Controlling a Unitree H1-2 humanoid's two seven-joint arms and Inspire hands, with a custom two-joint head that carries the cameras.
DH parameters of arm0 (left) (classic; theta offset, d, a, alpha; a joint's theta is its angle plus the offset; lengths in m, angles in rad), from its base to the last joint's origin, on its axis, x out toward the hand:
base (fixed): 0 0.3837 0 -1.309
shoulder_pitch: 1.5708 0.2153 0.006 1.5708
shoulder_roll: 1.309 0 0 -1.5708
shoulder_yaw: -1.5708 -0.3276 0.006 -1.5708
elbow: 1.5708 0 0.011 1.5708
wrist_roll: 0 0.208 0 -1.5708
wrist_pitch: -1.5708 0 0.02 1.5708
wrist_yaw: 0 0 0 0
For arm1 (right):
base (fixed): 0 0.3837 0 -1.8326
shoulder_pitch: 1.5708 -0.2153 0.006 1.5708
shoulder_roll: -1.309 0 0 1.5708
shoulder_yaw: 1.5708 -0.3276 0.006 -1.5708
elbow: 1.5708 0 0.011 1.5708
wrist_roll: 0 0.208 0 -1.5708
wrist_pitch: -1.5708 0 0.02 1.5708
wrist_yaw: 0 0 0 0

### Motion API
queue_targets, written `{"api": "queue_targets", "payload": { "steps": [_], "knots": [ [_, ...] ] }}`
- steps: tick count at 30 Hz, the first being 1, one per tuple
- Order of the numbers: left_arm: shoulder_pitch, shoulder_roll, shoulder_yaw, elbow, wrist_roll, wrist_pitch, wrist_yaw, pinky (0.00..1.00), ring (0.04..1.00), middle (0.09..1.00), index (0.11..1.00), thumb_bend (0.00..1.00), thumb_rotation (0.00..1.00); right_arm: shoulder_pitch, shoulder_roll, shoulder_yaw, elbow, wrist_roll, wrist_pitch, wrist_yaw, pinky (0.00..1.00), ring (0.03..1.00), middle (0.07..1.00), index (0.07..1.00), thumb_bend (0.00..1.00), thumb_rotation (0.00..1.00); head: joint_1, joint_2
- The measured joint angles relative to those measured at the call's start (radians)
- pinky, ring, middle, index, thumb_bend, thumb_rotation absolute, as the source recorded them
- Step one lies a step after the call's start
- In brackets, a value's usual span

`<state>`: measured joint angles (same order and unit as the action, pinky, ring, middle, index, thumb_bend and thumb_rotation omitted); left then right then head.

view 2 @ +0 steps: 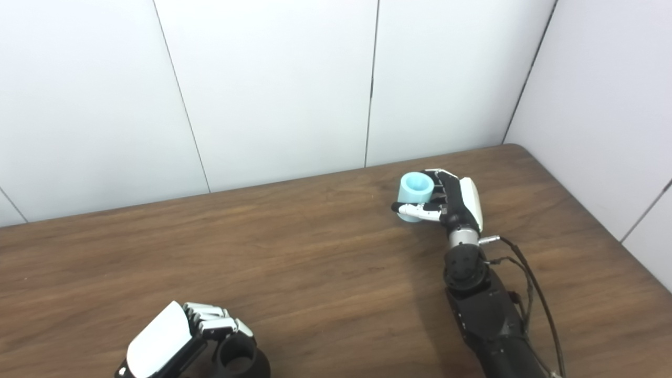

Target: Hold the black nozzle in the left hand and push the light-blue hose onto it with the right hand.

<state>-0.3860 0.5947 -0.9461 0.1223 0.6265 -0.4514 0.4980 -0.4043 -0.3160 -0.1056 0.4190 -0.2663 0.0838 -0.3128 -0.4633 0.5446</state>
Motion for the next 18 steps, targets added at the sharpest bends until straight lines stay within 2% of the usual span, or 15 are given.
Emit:
{"api": "queue_targets", "payload": {
  "steps": [1, 2, 7, 9, 13, 14, 15, 17, 18],
  "knots": [
    [0.002, 0.000, 0.003, -0.001, -0.001, 0.000, -0.003, 0.33, 0.458, 0.474, 0.502, 0.52, 0.00, 0.000, 0.002, 0.001, 0.000, -0.002, -0.003, -0.004, 0.19, 0.262, 0.481, 0.490, 0.53, 0.02, -0.005, -0.002],
    [0.004, -0.001, 0.006, -0.002, -0.001, 0.000, -0.005, 0.33, 0.457, 0.474, 0.502, 0.52, 0.00, 0.000, 0.003, 0.002, 0.000, -0.003, -0.006, -0.006, 0.20, 0.290, 0.478, 0.489, 0.53, 0.01, -0.005, -0.002],
    [0.006, -0.004, 0.010, -0.004, -0.002, 0.000, -0.006, 0.34, 0.458, 0.474, 0.501, 0.52, 0.00, 0.000, 0.010, 0.016, -0.005, -0.015, -0.016, -0.009, 0.19, 0.282, 0.473, 0.487, 0.53, 0.00, -0.006, -0.002],
    [0.006, -0.004, 0.010, -0.004, -0.002, 0.000, -0.007, 0.35, 0.461, 0.476, 0.499, 0.52, 0.00, 0.001, 0.012, 0.018, -0.008, -0.018, -0.016, -0.008, 0.14, 0.209, 0.470, 0.486, 0.53, 0.00, -0.006, -0.002],
    [0.006, -0.004, 0.011, -0.004, -0.002, 0.000, -0.009, 0.34, 0.461, 0.476, 0.500, 0.52, 0.00, 0.004, 0.012, 0.021, -0.012, -0.021, -0.017, -0.007, 0.11, 0.160, 0.469, 0.486, 0.53, 0.00, -0.006, 0.000],
    [0.006, -0.004, 0.011, -0.004, -0.002, 0.000, -0.009, 0.34, 0.460, 0.475, 0.500, 0.52, 0.00, 0.004, 0.012, 0.022, -0.012, -0.021, -0.018, -0.007, 0.09, 0.140, 0.337, 0.487, 0.52, 0.06, -0.006, 0.000],
    [0.006, -0.004, 0.011, -0.004, -0.002, 0.000, -0.008, 0.34, 0.459, 0.475, 0.500, 0.52, 0.00, 0.005, 0.012, 0.022, -0.012, -0.021, -0.019, -0.006, 0.08, 0.128, 0.266, 0.488, 0.52, 0.09, -0.006, 0.000],
    [0.006, -0.004, 0.011, -0.004, -0.002, 0.000, -0.008, 0.34, 0.460, 0.476, 0.499, 0.52, 0.00, 0.008, 0.012, 0.023, -0.017, -0.021, -0.020, -0.003, 0.07, 0.115, 0.202, 0.488, 0.51, 0.12, -0.006, 0.002],
    [0.006, -0.004, 0.011, -0.004, -0.002, 0.000, -0.007, 0.34, 0.460, 0.476, 0.499, 0.52, 0.00, 0.012, 0.012, 0.026, -0.023, -0.022, -0.020, -0.001, 0.07, 0.115, 0.202, 0.488, 0.51, 0.12, -0.006, 0.002]
  ]
}}
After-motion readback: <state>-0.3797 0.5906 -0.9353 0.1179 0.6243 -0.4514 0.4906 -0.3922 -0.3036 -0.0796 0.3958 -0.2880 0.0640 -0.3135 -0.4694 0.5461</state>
